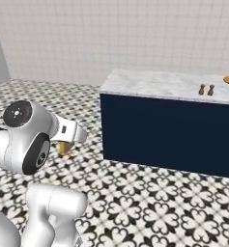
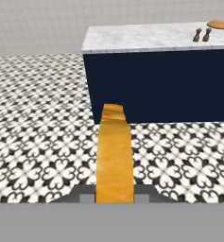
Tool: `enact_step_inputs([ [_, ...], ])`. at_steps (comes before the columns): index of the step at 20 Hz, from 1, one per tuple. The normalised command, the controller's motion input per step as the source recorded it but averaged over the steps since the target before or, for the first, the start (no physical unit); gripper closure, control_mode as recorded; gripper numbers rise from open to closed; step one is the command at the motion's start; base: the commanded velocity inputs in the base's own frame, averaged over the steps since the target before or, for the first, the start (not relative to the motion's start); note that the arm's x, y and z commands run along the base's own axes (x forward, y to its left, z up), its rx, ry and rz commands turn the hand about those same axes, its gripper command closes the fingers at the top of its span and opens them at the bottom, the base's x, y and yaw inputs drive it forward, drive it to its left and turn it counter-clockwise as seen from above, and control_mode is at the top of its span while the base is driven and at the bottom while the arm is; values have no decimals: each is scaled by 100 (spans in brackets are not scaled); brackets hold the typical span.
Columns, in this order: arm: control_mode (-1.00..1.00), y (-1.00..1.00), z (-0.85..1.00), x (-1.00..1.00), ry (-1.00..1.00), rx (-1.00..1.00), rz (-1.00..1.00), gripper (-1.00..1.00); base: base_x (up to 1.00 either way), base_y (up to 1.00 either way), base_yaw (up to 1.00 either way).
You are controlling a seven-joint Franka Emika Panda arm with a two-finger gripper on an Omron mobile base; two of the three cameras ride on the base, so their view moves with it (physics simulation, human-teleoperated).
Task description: Start the toaster. Once the lever pops up, take the bread to the plate on the dining counter.
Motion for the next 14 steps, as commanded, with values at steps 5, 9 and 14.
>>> enact_step_inputs([
  [5, 100, 0, 0, 0, 0, 0, 0, 100, 49, 100, 0],
  [9, 100, 0, 0, 0, 0, 0, 0, 100, 51, 100, 0],
  [14, 100, 0, 0, 0, 0, 0, 0, 100, 75, 100, -2],
])
